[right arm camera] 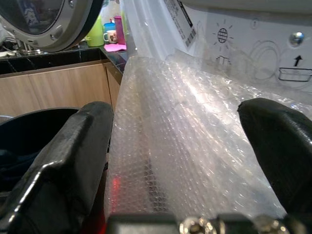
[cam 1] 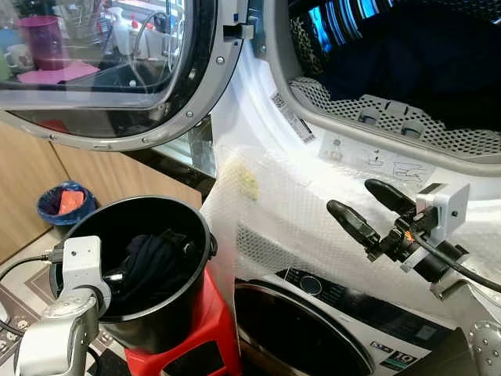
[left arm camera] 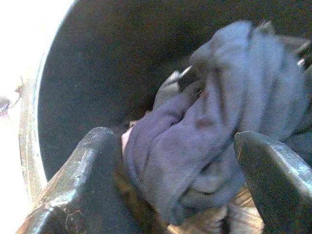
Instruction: Clothes washing
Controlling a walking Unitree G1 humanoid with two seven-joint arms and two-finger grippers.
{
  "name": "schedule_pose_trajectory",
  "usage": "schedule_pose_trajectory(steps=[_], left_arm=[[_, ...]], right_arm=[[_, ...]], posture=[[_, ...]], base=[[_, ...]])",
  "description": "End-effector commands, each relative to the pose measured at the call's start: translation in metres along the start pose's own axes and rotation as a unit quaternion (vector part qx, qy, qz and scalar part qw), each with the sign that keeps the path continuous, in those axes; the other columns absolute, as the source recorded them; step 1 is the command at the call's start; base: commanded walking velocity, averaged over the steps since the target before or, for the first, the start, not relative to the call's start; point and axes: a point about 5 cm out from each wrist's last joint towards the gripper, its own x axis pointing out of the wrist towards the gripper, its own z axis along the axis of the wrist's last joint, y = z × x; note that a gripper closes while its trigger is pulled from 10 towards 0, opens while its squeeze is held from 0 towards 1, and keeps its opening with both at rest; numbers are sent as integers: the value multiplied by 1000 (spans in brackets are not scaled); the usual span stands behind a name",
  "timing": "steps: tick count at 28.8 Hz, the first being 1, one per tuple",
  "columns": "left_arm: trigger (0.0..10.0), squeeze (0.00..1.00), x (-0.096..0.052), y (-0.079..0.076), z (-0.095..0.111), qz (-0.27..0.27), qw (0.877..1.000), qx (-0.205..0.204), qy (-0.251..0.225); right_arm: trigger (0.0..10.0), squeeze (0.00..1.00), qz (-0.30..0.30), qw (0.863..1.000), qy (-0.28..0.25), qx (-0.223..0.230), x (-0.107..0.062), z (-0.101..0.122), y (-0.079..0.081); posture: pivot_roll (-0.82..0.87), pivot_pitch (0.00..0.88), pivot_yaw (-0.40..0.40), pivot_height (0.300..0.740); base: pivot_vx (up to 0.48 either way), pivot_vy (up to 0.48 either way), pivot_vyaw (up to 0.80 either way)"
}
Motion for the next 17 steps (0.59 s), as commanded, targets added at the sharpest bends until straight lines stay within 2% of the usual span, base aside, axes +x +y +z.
schedule_pose_trajectory(steps=[1, 6, 11, 13, 17], left_arm=[[10000, 0, 5, 5, 3, -2, 1000, -5, 3], [10000, 0, 15, 10, 6, -8, 1000, 8, 3], [10000, 0, 22, 16, 11, -12, 1000, 11, 3], [10000, 0, 23, 15, 11, -20, 1000, 17, 4], [10000, 0, 28, 10, 11, -39, 999, 25, 3]], right_arm=[[10000, 0, -5, 1000, -12, -10, -2, 8, -1], [10000, 0, 7, 1000, -11, -16, -2, 10, 3], [10000, 0, 67, 998, 6, -11, -10, 11, 15], [10000, 0, 93, 995, 23, -18, -15, 10, 20], [10000, 0, 93, 995, 32, -22, -17, 8, 20]], posture=[[-2, 150, -44, 740], [-8, 157, -47, 740], [-15, 162, -45, 740], [-20, 165, -42, 740], [-22, 166, -42, 740]], base=[[0, 0, 0], [0, 0, 0], [0, 0, 0], [0, 0, 0], [0, 0, 0]])
